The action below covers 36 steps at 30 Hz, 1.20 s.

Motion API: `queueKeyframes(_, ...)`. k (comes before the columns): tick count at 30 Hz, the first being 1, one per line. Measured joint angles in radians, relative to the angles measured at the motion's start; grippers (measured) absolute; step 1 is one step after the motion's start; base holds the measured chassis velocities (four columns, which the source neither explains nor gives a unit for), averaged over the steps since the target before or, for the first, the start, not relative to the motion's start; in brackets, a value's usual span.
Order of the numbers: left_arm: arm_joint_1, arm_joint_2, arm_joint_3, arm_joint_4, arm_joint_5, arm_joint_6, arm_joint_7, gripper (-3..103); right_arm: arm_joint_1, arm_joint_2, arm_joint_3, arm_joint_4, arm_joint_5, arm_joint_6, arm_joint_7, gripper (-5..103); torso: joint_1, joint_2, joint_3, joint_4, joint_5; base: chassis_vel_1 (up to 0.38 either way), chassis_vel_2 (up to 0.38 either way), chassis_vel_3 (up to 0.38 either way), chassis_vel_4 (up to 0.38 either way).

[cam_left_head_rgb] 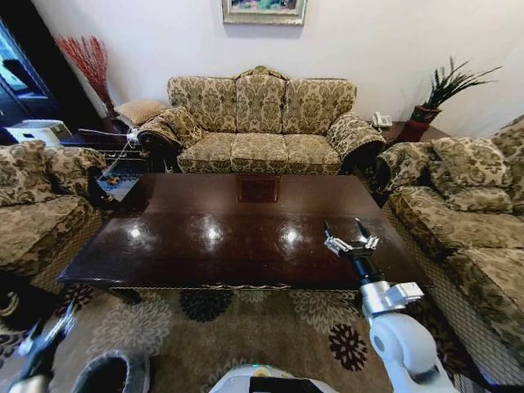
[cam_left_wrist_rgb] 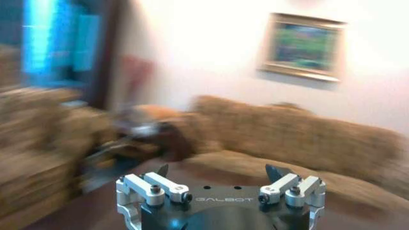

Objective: Move to the front of the table and place the trash on the table into the trash bin.

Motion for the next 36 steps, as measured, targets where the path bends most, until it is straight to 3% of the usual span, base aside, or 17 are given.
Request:
queueKeyframes(3, 0.025, 0.017, 0.035, -0.098, 0.037, 0.022, -0.011, 100, -0.042, 0.016, -0.002, 0.000, -0.047, 0.042, 0.004, 100, 0.000, 0.000, 0.000, 0.0000, -0.0006, 0.000, 0.000, 0.000, 0.000)
queueKeyframes(5, 0.043, 0.039, 0.092, -0.238, 0.078, 0.079, -0.077, 100, -0.111, 0.043, 0.023, 0.000, -0.136, 0.087, 0.020, 100, 0.000, 0.000, 0.000, -0.0002, -0.0003, 0.000, 0.000, 0.000, 0.000)
queueKeyframes(6, 0.043, 0.039, 0.092, -0.238, 0.078, 0.079, -0.077, 100, -0.111, 0.043, 0.023, 0.000, -0.136, 0.087, 0.020, 100, 0.000, 0.000, 0.000, -0.0002, -0.0003, 0.000, 0.000, 0.000, 0.000)
queueKeyframes(8, 0.040, 0.041, 0.119, -0.324, 0.111, 0.133, -0.139, 100, -0.152, 0.056, 0.050, 0.011, -0.154, 0.107, 0.023, 100, 0.000, 0.000, 0.000, -0.0003, -0.0006, 0.000, 0.000, 0.000, 0.000)
queueKeyframes(10, 0.038, 0.024, 0.161, -0.434, 0.133, 0.216, -0.220, 100, -0.199, 0.076, 0.092, 0.044, -0.123, 0.123, 0.001, 100, 0.000, 0.000, 0.000, -0.0003, -0.0006, 0.000, 0.000, 0.000, 0.000)
queueKeyframes(13, 0.045, 0.014, 0.187, -0.480, 0.154, 0.231, -0.246, 100, -0.212, 0.098, 0.129, 0.054, -0.109, 0.131, -0.012, 100, 0.000, 0.000, 0.000, 0.0001, -0.0003, 0.000, 0.000, 0.000, 0.000)
queueKeyframes(16, 0.050, 0.014, 0.217, -0.502, 0.202, 0.234, -0.261, 100, -0.230, 0.119, 0.159, 0.060, -0.106, 0.148, -0.022, 100, 0.000, 0.000, 0.000, -0.0001, -0.0007, 0.000, 0.000, 0.000, 0.000)
queueKeyframes(18, 0.050, 0.014, 0.250, -0.504, 0.297, 0.237, -0.285, 100, -0.241, 0.131, 0.153, 0.073, -0.115, 0.155, -0.023, 100, 0.000, 0.000, 0.000, -0.0002, -0.0006, 0.000, 0.000, 0.000, 0.000)
queueKeyframes(20, 0.053, 0.008, 0.264, -0.504, 0.315, 0.245, -0.299, 100, -0.238, 0.135, 0.139, 0.081, -0.123, 0.153, -0.020, 100, 0.000, 0.000, 0.000, -0.0002, -0.0006, 0.000, 0.000, 0.000, 0.000)
queueKeyframes(28, 0.061, -0.023, 0.292, -0.494, 0.327, 0.281, -0.328, 100, -0.223, 0.151, 0.081, 0.128, -0.136, 0.104, 0.012, 100, 0.000, 0.000, 0.000, -0.0001, -0.0006, 0.000, 0.000, 0.000, 0.000)
queueKeyframes(36, 0.057, -0.046, 0.282, -0.488, 0.323, 0.284, -0.328, 100, -0.237, 0.094, 0.049, 0.164, -0.014, -0.001, -0.012, 100, 0.000, 0.000, 0.000, 0.0000, -0.0005, 0.000, 0.000, 0.000, 0.000)
